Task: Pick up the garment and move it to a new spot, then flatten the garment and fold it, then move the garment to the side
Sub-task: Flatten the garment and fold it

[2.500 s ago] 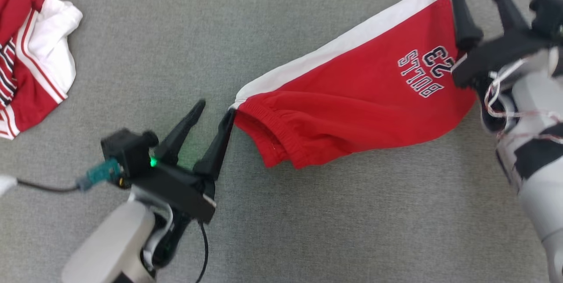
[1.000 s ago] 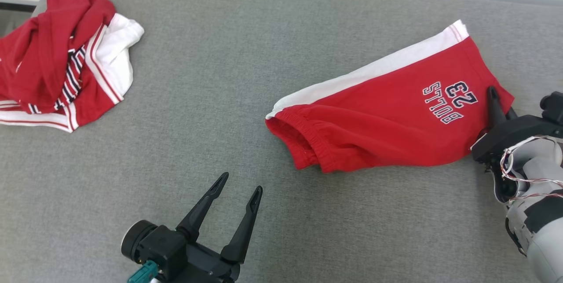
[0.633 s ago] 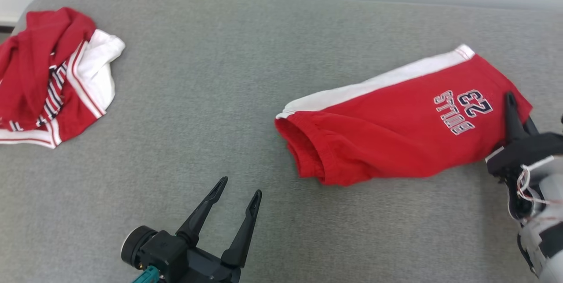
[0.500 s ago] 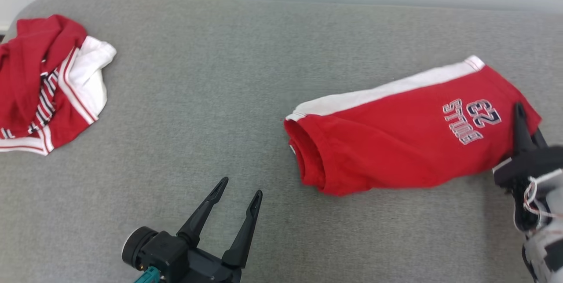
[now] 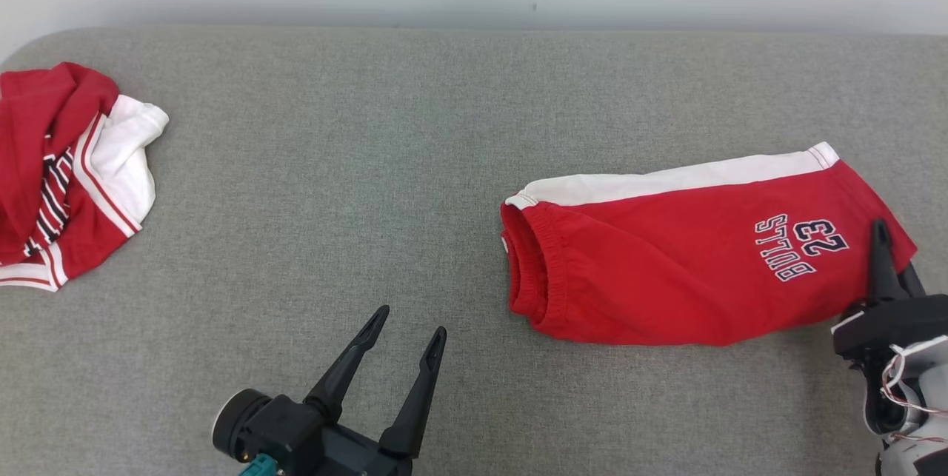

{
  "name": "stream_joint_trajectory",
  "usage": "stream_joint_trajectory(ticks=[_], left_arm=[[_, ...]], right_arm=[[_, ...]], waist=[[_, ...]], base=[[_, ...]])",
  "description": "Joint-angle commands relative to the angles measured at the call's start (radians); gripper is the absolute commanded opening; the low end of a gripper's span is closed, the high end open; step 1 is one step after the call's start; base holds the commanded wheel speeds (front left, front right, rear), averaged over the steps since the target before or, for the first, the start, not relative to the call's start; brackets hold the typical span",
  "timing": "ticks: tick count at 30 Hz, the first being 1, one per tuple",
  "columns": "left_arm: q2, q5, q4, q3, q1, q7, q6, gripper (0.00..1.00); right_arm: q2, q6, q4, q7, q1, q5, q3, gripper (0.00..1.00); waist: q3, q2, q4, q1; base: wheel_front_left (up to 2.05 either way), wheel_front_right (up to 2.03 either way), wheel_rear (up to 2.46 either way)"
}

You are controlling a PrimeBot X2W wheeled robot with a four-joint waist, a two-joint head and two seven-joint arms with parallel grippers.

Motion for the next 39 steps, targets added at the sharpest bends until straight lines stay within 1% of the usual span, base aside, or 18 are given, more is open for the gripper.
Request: stream_joint_trajectory(ticks=[1,6,11,18,26,32,33,39], left_arm=[[-0.006,0.007,0.003,0.000,0.011,-0.003,0.001,1.00],[-0.013,0.005,0.012,-0.005,0.019,-0.003,-0.001,1.00],[-0.023,0.003,0.017,-0.004,0.026,-0.003,0.001,1.00],[-0.039,0.004,0.025,-0.003,0.033,-0.003,-0.003,1.00],[-0.058,0.009,0.037,0.007,0.041,-0.003,-0.010,1.00],[-0.070,0.019,0.042,0.016,0.045,-0.003,-0.016,1.00],[-0.070,0.019,0.042,0.016,0.045,-0.003,-0.016,1.00],[-0.079,0.022,0.042,0.030,0.056,-0.003,-0.020,1.00]], right_arm=[[0.005,-0.002,-0.015,-0.004,-0.002,-0.013,0.008,0.00],[0.018,-0.002,-0.069,-0.004,-0.024,-0.043,0.053,0.00],[0.029,-0.002,-0.102,-0.004,-0.055,-0.061,0.132,0.00],[0.057,-0.002,-0.103,0.006,-0.103,-0.072,0.258,0.00],[0.086,-0.002,-0.116,0.025,-0.130,-0.056,0.426,0.00],[0.085,-0.002,-0.159,0.052,-0.086,-0.043,0.554,0.00],[0.085,-0.002,-0.159,0.052,-0.086,-0.043,0.554,0.00],[0.057,-0.002,-0.228,0.095,-0.001,-0.033,0.649,0.00]], waist=[[-0.007,0.0000,-0.002,0.0001],[-0.029,0.0000,0.001,0.0001],[-0.051,0.0000,0.010,0.0001],[-0.071,0.0000,0.033,0.0001],[-0.082,0.0000,0.061,0.0001],[-0.088,0.0000,0.079,0.0001],[-0.088,0.0000,0.079,0.0001],[-0.090,0.0000,0.090,0.0001]], base=[[0.00,0.00,0.00],[0.00,0.00,0.00],[0.00,0.00,0.00],[0.00,0.00,0.00],[0.00,0.00,0.00],[0.00,0.00,0.00],[0.00,0.00,0.00],[0.00,0.00,0.00]])
